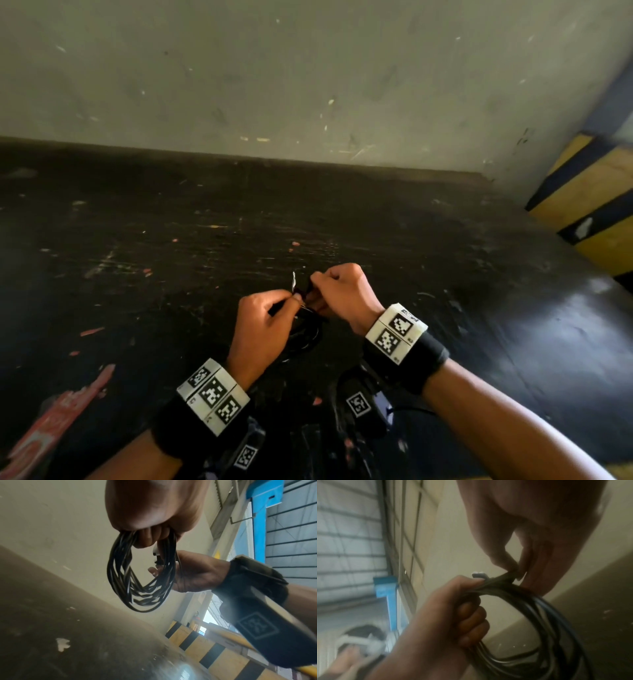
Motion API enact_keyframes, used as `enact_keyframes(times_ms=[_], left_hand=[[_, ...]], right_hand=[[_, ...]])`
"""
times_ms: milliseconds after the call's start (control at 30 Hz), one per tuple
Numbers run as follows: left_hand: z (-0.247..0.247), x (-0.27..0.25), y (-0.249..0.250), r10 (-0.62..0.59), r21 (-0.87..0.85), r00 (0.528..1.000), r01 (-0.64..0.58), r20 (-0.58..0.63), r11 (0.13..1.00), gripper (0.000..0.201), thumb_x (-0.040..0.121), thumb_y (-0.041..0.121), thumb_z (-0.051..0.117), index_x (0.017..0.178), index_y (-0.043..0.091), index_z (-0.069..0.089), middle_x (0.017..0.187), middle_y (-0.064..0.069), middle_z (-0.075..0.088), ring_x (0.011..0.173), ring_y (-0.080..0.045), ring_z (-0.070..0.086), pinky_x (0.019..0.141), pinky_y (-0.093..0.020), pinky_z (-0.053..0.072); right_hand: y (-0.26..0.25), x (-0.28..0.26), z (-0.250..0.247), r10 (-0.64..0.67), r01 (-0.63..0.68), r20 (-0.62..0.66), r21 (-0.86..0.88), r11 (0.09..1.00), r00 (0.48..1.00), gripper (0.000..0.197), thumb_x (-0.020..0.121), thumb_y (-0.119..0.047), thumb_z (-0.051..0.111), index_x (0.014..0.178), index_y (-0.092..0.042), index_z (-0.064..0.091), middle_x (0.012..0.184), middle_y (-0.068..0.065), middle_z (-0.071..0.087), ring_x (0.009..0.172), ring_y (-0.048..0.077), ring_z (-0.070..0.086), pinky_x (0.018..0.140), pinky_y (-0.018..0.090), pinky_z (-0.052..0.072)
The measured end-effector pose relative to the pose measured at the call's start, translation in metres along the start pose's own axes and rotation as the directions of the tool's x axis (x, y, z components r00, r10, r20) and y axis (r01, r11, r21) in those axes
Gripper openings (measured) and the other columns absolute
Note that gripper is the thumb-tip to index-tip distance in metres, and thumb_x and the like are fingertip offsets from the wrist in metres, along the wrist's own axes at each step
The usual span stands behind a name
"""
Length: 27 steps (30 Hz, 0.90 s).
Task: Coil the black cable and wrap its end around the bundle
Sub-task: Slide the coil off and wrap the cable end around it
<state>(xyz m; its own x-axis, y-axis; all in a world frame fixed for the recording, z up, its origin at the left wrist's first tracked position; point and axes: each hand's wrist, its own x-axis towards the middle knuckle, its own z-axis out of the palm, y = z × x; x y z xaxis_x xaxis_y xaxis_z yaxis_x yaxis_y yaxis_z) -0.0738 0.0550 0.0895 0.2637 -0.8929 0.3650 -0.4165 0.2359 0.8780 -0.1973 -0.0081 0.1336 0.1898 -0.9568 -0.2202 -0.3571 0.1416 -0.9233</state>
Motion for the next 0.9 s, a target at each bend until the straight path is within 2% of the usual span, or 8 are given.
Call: enact_keyframes(times_ms=[67, 133, 200, 267, 433, 567, 700, 900], left_hand=[[0.009, -0.001, 0.009, -0.004, -0.034, 1.0, 0.003, -0.021, 0.999, 0.024, 0.087, 0.008, 0.06, 0.067, 0.007, 0.072, 0.064, -0.006, 0.071, 0.064, -0.019, 0.067, 0.061, -0.034, 0.052], [0.013, -0.001, 0.019, -0.083, -0.111, 0.996, 0.082, -0.012, 0.991, 0.025, 0.088, 0.007, 0.058, 0.068, 0.011, 0.073, 0.062, -0.001, 0.071, 0.061, -0.009, 0.067, 0.058, -0.023, 0.053], [0.016, 0.0, 0.026, -0.211, -0.243, 0.977, 0.206, 0.003, 0.948, 0.03, 0.089, 0.006, 0.057, 0.062, 0.012, 0.069, 0.046, 0.007, 0.062, 0.045, 0.0, 0.055, 0.045, -0.012, 0.041], [0.019, 0.001, 0.032, -0.318, -0.355, 0.948, 0.307, 0.03, 0.883, 0.03, 0.089, 0.006, 0.057, 0.061, 0.009, 0.064, 0.04, 0.011, 0.047, 0.038, 0.0, 0.04, 0.038, -0.013, 0.028], [0.018, 0.004, 0.047, -0.396, -0.463, 0.904, 0.424, 0.162, 0.778, 0.036, 0.09, 0.009, 0.054, 0.055, 0.015, 0.056, 0.039, 0.008, 0.032, 0.034, -0.004, 0.027, 0.036, -0.018, 0.018], [0.015, 0.013, 0.054, -0.404, -0.542, 0.886, 0.46, 0.227, 0.704, 0.028, 0.09, 0.01, 0.052, 0.062, 0.008, 0.055, 0.034, 0.01, 0.029, 0.029, -0.004, 0.024, 0.035, -0.019, 0.014], [0.016, 0.015, 0.061, -0.365, -0.535, 0.89, 0.456, 0.273, 0.711, 0.017, 0.091, 0.013, 0.052, 0.078, 0.003, 0.057, 0.037, 0.008, 0.028, 0.031, -0.005, 0.024, 0.036, -0.02, 0.014], [0.017, 0.017, 0.07, -0.322, -0.493, 0.904, 0.424, 0.28, 0.76, 0.021, 0.088, 0.018, 0.057, 0.09, 0.0, 0.067, 0.045, 0.002, 0.028, 0.036, -0.007, 0.024, 0.038, -0.021, 0.017]], right_hand=[[0.004, -0.003, -0.013, -0.019, 0.018, 0.011, 0.084, 0.996, 1.0, 0.023, 0.088, -0.02, 0.056, 0.076, -0.004, 0.067, 0.072, 0.01, 0.073, 0.058, 0.015, 0.068, 0.054, 0.025, 0.053], [0.007, -0.005, -0.026, -0.074, 0.06, 0.072, 0.186, 0.981, 0.995, 0.014, 0.089, -0.016, 0.056, 0.088, -0.006, 0.065, 0.082, 0.01, 0.075, 0.069, 0.017, 0.072, 0.061, 0.025, 0.055], [0.011, -0.008, -0.037, -0.178, 0.135, 0.156, 0.256, 0.957, 0.972, 0.017, 0.09, -0.008, 0.054, 0.106, -0.007, 0.06, 0.09, 0.009, 0.074, 0.076, 0.017, 0.071, 0.068, 0.027, 0.056], [0.013, -0.008, -0.049, -0.278, 0.23, 0.233, 0.214, 0.949, 0.932, 0.027, 0.09, -0.004, 0.053, 0.115, -0.009, 0.06, 0.094, 0.006, 0.071, 0.081, 0.015, 0.069, 0.076, 0.028, 0.056], [0.008, -0.007, -0.076, -0.415, 0.383, 0.413, 0.161, 0.91, 0.811, 0.023, 0.087, 0.002, 0.055, 0.105, -0.006, 0.067, 0.098, 0.005, 0.07, 0.09, 0.01, 0.068, 0.079, 0.022, 0.053], [0.003, -0.003, -0.09, -0.508, 0.49, 0.438, 0.163, 0.856, 0.742, 0.024, 0.085, 0.007, 0.057, 0.106, 0.0, 0.065, 0.099, 0.009, 0.068, 0.088, 0.013, 0.068, 0.079, 0.022, 0.055], [-0.003, 0.0, -0.093, -0.676, 0.728, 0.36, -0.013, 0.685, 0.643, 0.016, 0.08, -0.005, 0.07, 0.095, -0.012, 0.07, 0.105, 0.004, 0.065, 0.093, 0.02, 0.066, 0.085, 0.035, 0.055], [-0.019, -0.005, -0.107, -0.744, 0.799, 0.317, -0.085, 0.595, 0.588, 0.01, 0.078, -0.007, 0.072, 0.088, -0.005, 0.07, 0.104, 0.0, 0.069, 0.095, 0.016, 0.066, 0.083, 0.039, 0.055]])
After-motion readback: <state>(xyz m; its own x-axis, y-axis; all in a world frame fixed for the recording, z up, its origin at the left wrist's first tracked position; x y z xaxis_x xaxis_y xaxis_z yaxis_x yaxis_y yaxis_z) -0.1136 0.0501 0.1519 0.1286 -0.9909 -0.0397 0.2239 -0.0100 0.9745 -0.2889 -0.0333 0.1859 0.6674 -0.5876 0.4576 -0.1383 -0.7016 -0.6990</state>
